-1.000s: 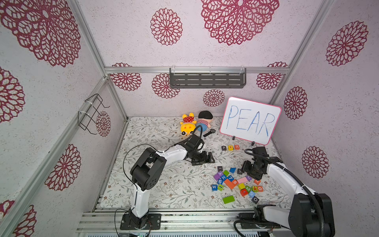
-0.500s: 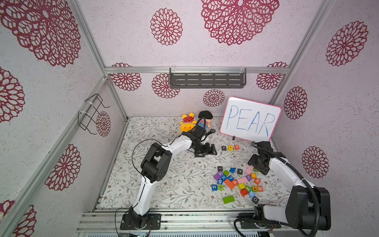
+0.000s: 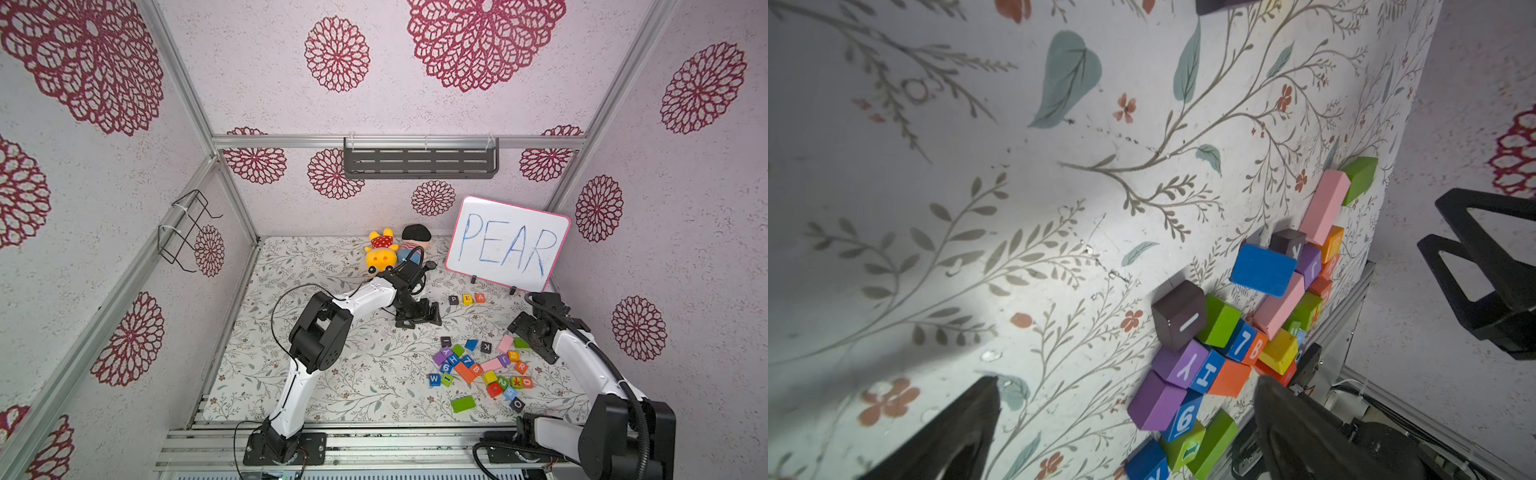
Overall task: Spell the uppercase word “pear” with letter blocks
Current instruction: Adjust the letter block at the center of the board.
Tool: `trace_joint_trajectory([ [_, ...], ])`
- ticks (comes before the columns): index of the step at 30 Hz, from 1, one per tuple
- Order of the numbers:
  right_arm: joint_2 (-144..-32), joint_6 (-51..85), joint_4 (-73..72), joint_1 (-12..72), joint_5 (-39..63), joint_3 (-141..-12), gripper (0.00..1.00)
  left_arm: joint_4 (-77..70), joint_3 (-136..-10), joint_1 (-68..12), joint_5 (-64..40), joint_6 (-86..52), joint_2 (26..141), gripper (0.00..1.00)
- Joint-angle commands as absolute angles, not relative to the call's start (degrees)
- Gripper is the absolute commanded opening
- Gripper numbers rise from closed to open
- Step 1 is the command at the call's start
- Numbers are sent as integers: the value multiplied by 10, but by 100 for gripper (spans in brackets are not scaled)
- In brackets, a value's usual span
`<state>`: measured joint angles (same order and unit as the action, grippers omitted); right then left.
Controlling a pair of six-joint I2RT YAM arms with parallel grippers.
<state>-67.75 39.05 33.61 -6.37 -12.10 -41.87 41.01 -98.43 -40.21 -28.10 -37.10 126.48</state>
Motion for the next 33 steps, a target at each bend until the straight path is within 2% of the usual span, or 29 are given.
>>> trace_joint_trajectory([
  [1,-665,392,355,-90,-84,-404,99,401,-975,-402,-265,-377,1251,98],
  [6,-686,371,380,-104,-26,-395,98,363,-927,-391,-263,-384,1219,98],
  [11,-709,360,443,-106,-32,-411,98,341,-889,-380,-258,-373,1187,98],
  [17,-736,372,451,-106,-17,-387,97,299,-841,-368,-275,-371,1153,98],
  [28,-736,394,363,-94,50,-343,85,255,-789,-348,-294,-371,1131,98],
  [33,-737,378,391,-83,6,-378,83,236,-786,-348,-305,-379,1134,98],
])
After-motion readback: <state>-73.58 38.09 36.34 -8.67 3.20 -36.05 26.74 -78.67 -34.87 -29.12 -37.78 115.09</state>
